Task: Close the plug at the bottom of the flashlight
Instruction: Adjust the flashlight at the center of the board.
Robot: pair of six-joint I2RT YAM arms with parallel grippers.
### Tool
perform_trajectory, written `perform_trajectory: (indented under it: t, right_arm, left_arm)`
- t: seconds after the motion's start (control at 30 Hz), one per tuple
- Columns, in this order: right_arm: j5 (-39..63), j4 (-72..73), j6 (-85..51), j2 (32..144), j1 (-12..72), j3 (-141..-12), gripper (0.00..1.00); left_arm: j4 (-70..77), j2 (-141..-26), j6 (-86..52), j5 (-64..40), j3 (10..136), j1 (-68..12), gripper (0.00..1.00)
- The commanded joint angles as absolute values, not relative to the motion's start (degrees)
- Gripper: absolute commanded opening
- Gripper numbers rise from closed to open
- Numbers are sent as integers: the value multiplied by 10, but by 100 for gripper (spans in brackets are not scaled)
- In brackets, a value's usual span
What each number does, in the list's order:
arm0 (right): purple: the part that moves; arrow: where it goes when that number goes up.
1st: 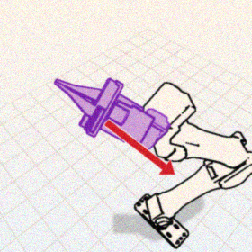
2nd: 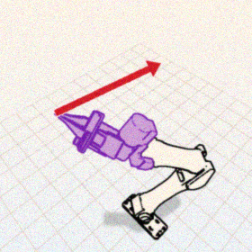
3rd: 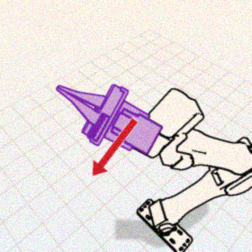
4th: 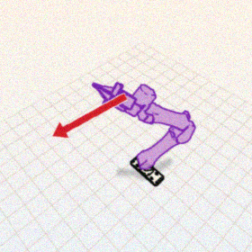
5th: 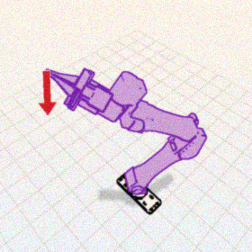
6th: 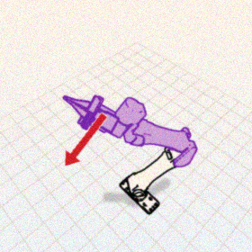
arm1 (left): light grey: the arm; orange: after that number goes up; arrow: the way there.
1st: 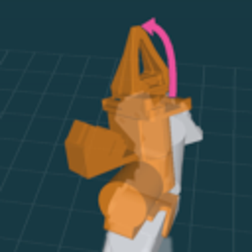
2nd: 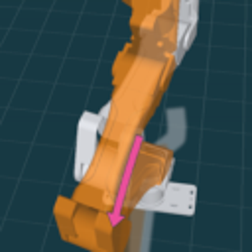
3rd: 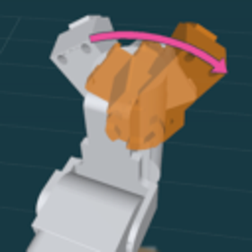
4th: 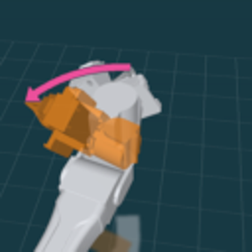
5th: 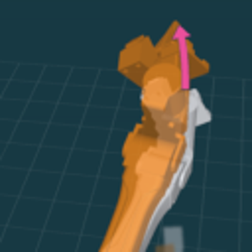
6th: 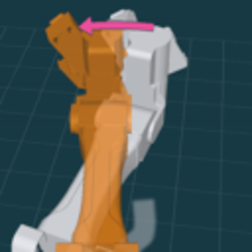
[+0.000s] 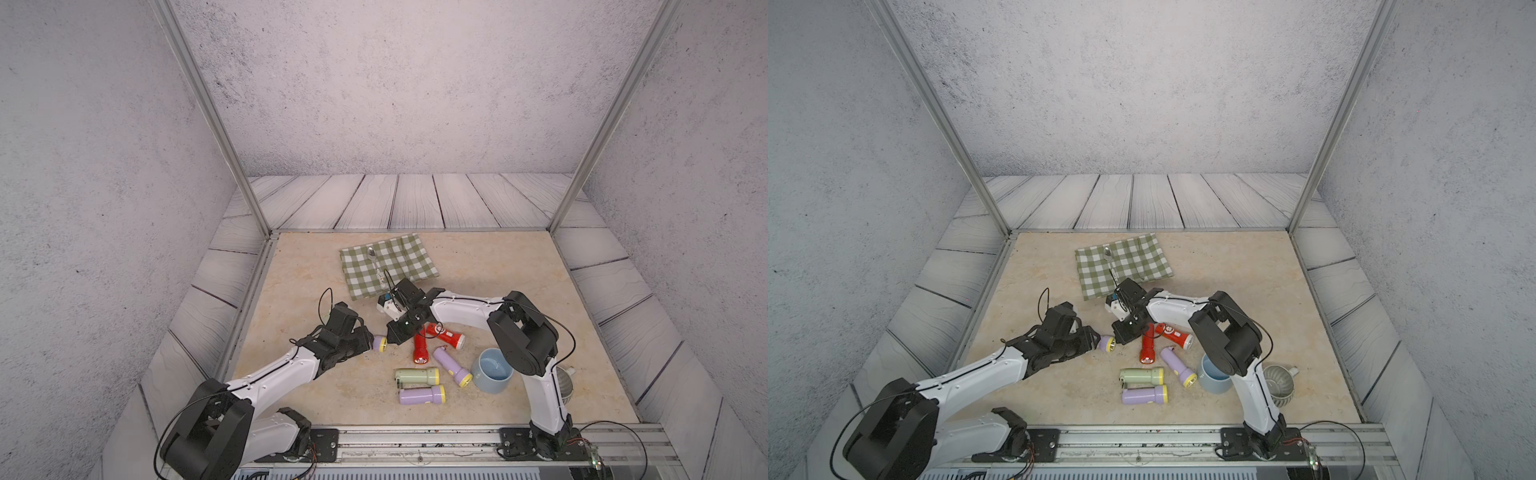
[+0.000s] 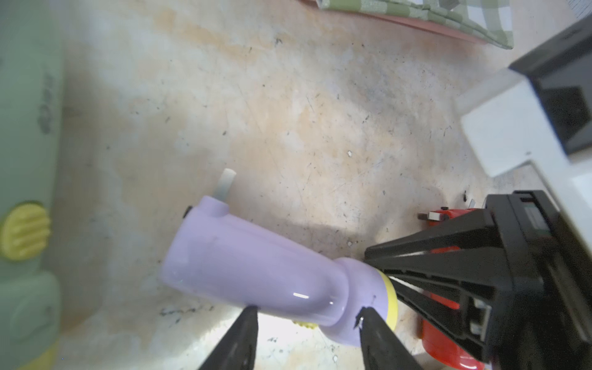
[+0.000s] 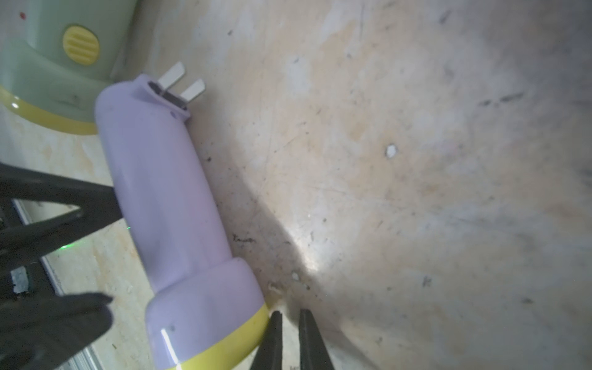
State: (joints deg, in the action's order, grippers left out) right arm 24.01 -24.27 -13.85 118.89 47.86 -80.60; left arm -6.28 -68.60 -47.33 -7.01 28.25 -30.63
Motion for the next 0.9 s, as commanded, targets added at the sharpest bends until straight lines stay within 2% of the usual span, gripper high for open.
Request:
perform_trajectory:
  t: [0.0, 0.23, 0.4, 0.87]
  right_arm:
    - [229, -257, -136, 1164, 481, -809, 14]
    - [204, -273, -116, 1146, 450, -835, 14]
    - [247, -255, -131, 1166, 449, -850, 14]
    - [303, -186, -145, 1144, 484, -770, 14]
  left_arm:
    - [-94, -674, -462, -72, 290, -302, 55]
    - [-118, -621, -474, -58, 271, -302, 56]
    - [-118, -606, -472, -27, 268, -294, 59]
    - [-71, -748, -452, -82, 322, -266, 61]
